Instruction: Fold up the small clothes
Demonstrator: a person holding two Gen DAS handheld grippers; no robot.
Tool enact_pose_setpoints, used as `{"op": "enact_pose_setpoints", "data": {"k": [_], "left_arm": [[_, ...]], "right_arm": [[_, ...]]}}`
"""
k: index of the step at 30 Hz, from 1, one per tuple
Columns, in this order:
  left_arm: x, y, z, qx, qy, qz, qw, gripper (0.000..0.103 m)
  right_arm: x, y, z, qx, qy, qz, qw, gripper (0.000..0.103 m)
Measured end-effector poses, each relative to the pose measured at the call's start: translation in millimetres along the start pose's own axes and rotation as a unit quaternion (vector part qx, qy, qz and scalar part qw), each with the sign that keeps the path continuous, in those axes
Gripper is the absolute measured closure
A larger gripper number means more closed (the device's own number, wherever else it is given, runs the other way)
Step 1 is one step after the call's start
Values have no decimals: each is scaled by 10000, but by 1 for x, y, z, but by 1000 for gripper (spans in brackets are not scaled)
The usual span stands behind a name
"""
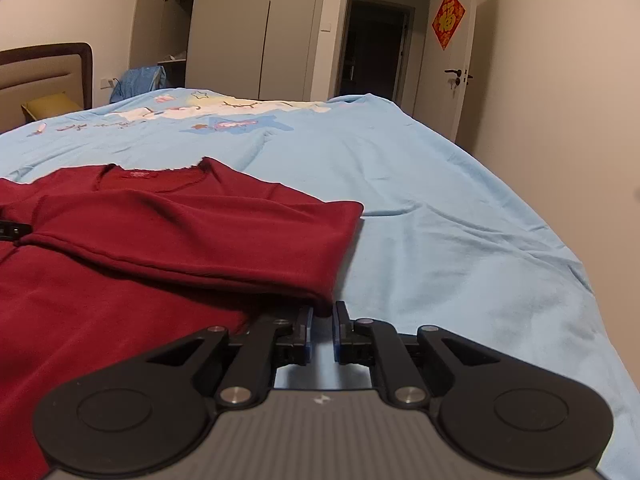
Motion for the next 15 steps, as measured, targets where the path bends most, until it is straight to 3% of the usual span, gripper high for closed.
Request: {"op": "enact_pose_setpoints", "data": {"k": [4,5,7,9,10,15], "left_arm": [[10,15,9,-415,154,355,9984,1],[12,19,14,-499,165,476,9975,1],[18,31,27,-618,137,768,9950,1],[23,46,40,-671,116,962,9930,1],[25,56,47,-641,94,1015,9927,1],[32,120,79,-205,-54,1244,9920,1]], "right_arm": [[7,7,25,292,-77,-234,9993,50],[10,10,32,409,-101,-274,9987,46],[15,21,44,643,-169,-303,9973,24],[19,34,53,884,-218,-351,9952,8],[21,41,57,1014,-236,-395,9938,3],[25,83,73,1616,-309,-550,9848,0]]}}
Point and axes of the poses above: each gripper's, at about its wrist camera, not at the fingertips, and z roughly against the way its jaws point, y to its left, x to its top, the point moved 4 cm from there along -z, roughly the way its jaws point, and after that the axes turned 15 degrees about -y, right-handed, at the moved point
